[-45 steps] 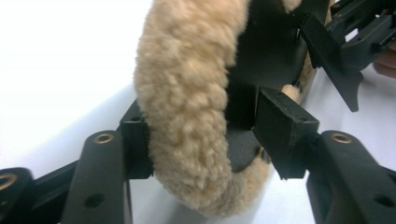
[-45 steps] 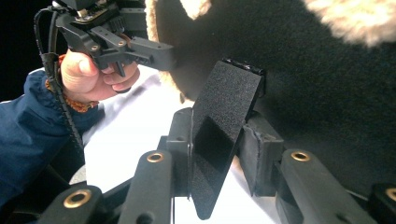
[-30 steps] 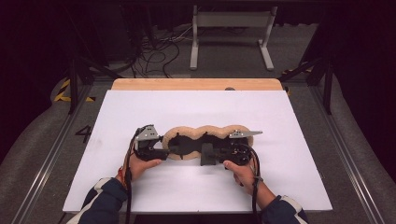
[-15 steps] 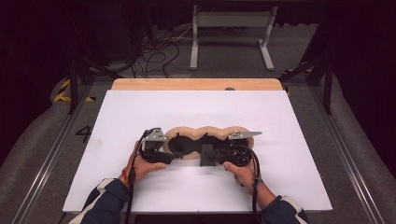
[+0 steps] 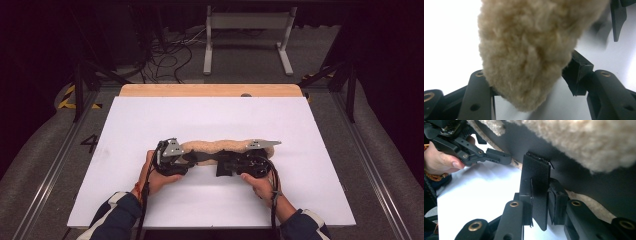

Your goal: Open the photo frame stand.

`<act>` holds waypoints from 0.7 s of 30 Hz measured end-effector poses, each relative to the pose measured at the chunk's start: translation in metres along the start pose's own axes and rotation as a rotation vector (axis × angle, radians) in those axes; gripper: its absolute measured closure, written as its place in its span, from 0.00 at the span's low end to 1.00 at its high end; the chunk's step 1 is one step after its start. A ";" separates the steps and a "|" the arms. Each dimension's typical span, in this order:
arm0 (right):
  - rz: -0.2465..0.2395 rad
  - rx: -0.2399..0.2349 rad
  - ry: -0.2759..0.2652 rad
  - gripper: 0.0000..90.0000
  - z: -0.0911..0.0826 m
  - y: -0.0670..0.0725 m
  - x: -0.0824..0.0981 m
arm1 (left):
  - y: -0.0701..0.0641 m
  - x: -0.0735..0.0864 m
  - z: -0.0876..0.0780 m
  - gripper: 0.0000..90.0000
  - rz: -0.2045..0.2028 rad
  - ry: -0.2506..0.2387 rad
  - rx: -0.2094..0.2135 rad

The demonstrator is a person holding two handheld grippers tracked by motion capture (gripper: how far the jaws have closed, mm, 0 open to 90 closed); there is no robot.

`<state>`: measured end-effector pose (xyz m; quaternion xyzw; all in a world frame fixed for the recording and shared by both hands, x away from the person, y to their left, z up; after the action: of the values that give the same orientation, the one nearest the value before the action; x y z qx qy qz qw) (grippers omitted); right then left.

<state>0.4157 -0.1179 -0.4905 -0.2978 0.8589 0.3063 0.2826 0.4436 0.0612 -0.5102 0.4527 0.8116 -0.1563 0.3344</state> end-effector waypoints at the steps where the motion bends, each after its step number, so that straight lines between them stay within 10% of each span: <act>1: 0.001 -0.002 -0.004 0.84 0.000 0.000 0.001 | 0.000 0.000 0.000 0.50 -0.004 -0.004 0.006; 21: -0.142 0.095 0.008 0.76 -0.022 0.013 0.014 | 0.000 0.002 -0.021 0.44 -0.022 -0.062 0.054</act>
<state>0.3912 -0.1298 -0.4807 -0.3453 0.8502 0.2434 0.3140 0.4341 0.0745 -0.4964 0.4474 0.8014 -0.1957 0.3455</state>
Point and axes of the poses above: each handheld gripper's, and its own axes: z roughly forward along the jaws, x roughly out of its underside, y roughly to its left, the point moved 9 cm from there along z, roughly forward along the jaws, and after that the axes turned 8 degrees about y, right-handed, at the moved point
